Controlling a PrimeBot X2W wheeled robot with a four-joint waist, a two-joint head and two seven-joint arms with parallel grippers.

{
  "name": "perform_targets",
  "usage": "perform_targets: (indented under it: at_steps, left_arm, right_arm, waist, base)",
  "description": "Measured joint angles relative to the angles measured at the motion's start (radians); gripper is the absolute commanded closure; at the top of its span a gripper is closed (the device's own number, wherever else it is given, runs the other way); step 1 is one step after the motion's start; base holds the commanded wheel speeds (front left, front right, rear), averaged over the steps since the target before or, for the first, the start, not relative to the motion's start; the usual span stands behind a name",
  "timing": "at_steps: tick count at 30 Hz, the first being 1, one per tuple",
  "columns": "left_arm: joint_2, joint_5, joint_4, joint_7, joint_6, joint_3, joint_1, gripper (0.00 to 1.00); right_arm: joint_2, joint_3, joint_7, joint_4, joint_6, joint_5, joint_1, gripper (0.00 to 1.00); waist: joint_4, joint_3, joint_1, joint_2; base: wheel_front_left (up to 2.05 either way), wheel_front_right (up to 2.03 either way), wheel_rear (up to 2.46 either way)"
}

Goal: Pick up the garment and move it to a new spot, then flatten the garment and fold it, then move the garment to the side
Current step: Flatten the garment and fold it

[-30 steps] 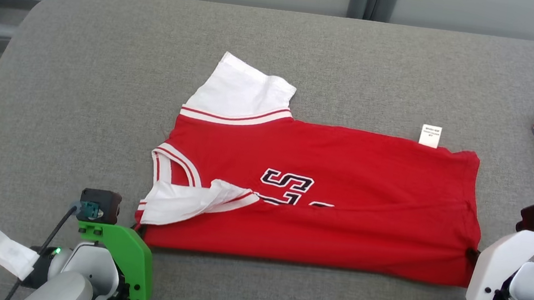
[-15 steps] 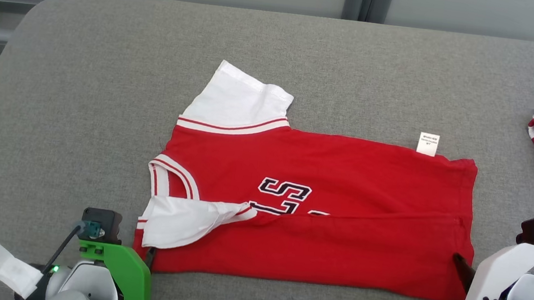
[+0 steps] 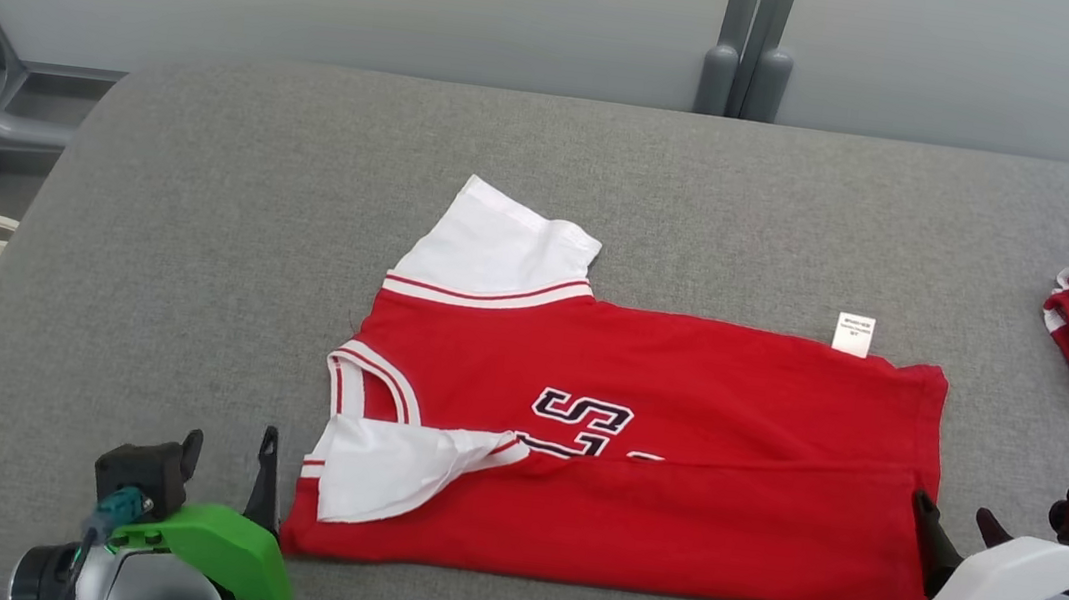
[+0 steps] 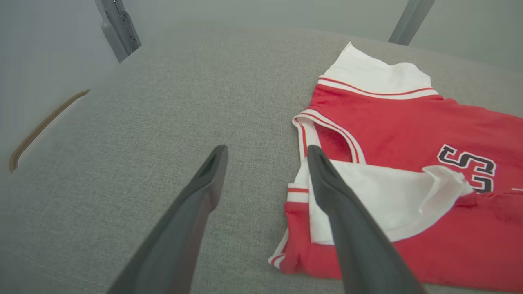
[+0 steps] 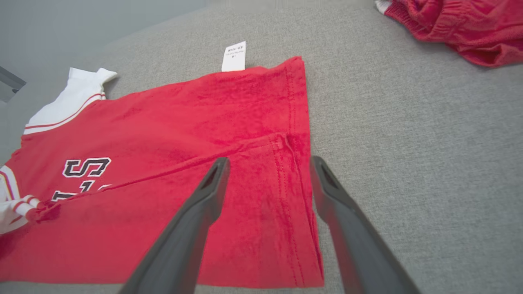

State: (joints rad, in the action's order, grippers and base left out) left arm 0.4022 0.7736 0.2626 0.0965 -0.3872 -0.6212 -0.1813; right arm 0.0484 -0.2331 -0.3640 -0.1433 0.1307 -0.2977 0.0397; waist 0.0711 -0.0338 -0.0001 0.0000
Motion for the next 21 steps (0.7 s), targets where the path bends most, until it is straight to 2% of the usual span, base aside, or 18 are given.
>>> perform_targets:
  at_steps: [3, 6, 10, 14, 18, 21]
  left_arm:
    - [-0.018, -0.018, 0.02, 0.098, 0.005, 0.015, 0.011, 0.0]
    - [-0.033, -0.044, 0.033, 0.147, 0.014, 0.031, 0.019, 0.0]
    - [-0.056, -0.105, 0.021, 0.161, 0.037, 0.071, 0.032, 0.0]
    - [-0.104, -0.205, -0.068, 0.165, 0.067, 0.186, 0.071, 0.0]
    - [-0.155, -0.277, -0.135, 0.166, 0.129, 0.311, 0.143, 0.0]
    - [-0.192, -0.317, -0.171, 0.166, 0.206, 0.388, 0.175, 0.0]
  right_arm:
    - [0.001, 0.026, 0.086, -0.017, 0.0, 0.0, -0.011, 0.0]
    - [0.001, 0.064, 0.17, -0.025, 0.0, 0.021, -0.016, 0.0]
    - [0.001, 0.093, 0.28, -0.035, 0.0, 0.027, -0.016, 0.0]
    - [0.001, 0.124, 0.379, -0.061, 0.0, 0.027, -0.016, 0.0]
    - [0.001, 0.155, 0.452, -0.097, 0.0, 0.018, -0.011, 0.0]
    - [0.001, 0.184, 0.494, -0.127, 0.0, 0.019, 0.001, 0.0]
  waist:
    - [0.005, 0.021, 0.0, 0.0]
    - [0.009, 0.039, 0.0, 0.0]
    - [0.012, 0.052, 0.0, 0.0]
    - [0.014, 0.06, 0.0, 0.0]
    - [0.017, 0.069, 0.0, 0.0]
    - [0.023, 0.074, 0.0, 0.0]
  base:
    - [0.0, 0.0, 0.0]
    - [0.0, 0.0, 0.0]
    - [0.0, 0.0, 0.0]
    - [0.0, 0.0, 0.0]
    - [0.0, 0.0, 0.0]
    - [0.0, 0.0, 0.0]
